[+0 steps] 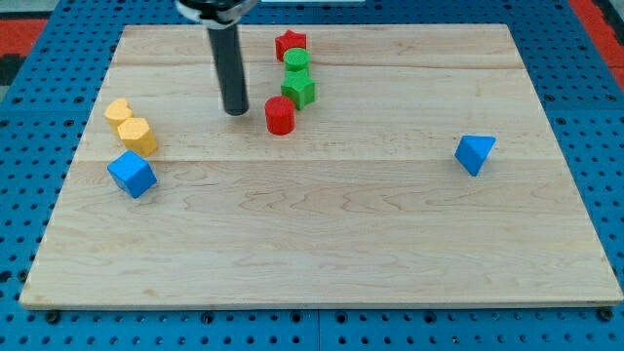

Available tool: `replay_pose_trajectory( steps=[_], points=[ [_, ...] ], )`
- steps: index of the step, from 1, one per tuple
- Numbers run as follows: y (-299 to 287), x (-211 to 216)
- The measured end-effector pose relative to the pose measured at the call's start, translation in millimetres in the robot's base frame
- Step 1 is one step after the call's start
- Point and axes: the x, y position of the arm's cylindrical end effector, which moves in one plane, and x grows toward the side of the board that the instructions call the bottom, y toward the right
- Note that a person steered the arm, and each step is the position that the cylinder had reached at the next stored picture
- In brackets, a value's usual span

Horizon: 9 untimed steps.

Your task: Slide the blue cube to the bottom center

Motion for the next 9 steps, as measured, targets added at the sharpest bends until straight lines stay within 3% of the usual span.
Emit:
replay_pose_trajectory(
  steps=[1,4,7,9],
  points=[
    [-37.6,12.6],
    [-55.0,58.8],
    [-92.0,62.1],
    [-101.9,90.9]
  ],
)
